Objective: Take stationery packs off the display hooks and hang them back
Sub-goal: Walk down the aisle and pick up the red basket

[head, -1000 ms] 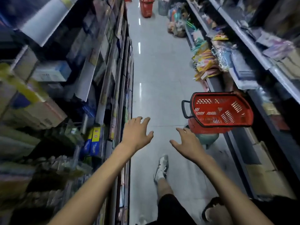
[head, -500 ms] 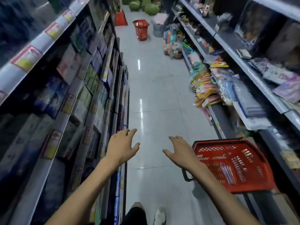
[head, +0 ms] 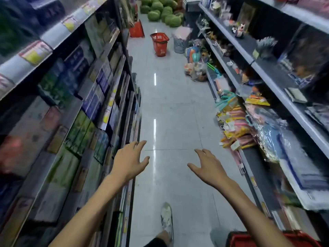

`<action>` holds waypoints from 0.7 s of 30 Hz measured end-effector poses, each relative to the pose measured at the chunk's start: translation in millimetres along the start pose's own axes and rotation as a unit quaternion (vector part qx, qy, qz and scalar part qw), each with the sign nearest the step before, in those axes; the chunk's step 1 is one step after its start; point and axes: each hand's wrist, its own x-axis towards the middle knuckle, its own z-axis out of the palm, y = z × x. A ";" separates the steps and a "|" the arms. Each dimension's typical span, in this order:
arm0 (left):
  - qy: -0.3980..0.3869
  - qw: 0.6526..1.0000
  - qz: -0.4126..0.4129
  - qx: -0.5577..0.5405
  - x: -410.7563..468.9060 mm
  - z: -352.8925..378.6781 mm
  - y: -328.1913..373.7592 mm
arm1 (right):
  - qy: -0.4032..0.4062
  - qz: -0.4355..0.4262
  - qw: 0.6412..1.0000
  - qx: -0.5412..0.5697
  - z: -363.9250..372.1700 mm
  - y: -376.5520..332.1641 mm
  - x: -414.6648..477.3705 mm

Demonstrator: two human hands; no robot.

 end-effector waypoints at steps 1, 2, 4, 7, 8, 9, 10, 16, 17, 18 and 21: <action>0.003 1.000 0.000 -0.002 26.1 -1.9 -4.7 | 0.001 -0.002 1.000 -0.002 -9.7 -3.8 23.6; 0.007 1.000 -0.001 -0.007 51.2 -4.1 -9.0 | 0.001 -0.004 1.000 -0.007 -18.7 -7.7 46.4; 0.012 1.000 0.002 -0.016 100.3 -9.5 -15.6 | 0.005 -0.004 1.000 -0.018 -37.7 -13.0 91.6; 0.011 1.000 0.002 -0.029 167.1 -17.3 -20.3 | 0.004 0.002 1.000 -0.030 -62.1 -15.8 149.9; 0.014 0.999 0.002 -0.036 187.4 -18.0 -21.0 | 0.004 0.004 1.000 -0.031 -68.9 -16.2 168.6; 0.016 0.999 0.001 -0.041 207.6 -18.2 -21.4 | 0.003 0.010 0.999 -0.033 -75.4 -16.5 187.3; 0.014 0.999 0.000 -0.045 228.0 -17.7 -22.0 | 0.001 0.017 0.999 -0.033 -81.1 -15.7 206.5; 0.009 0.999 0.027 -0.041 357.9 -0.8 -30.5 | -0.013 0.029 0.999 -0.038 -106.5 -5.4 327.8; 0.006 0.999 0.030 -0.039 382.4 1.2 -30.6 | -0.015 0.030 0.999 -0.036 -112.2 -4.2 350.5; 0.005 0.999 0.032 -0.034 407.8 2.6 -30.6 | -0.013 0.030 0.999 -0.036 -118.7 -2.4 374.4; -0.003 0.999 0.037 -0.021 489.1 0.8 -29.3 | -0.001 0.029 0.999 -0.038 -146.9 2.4 448.5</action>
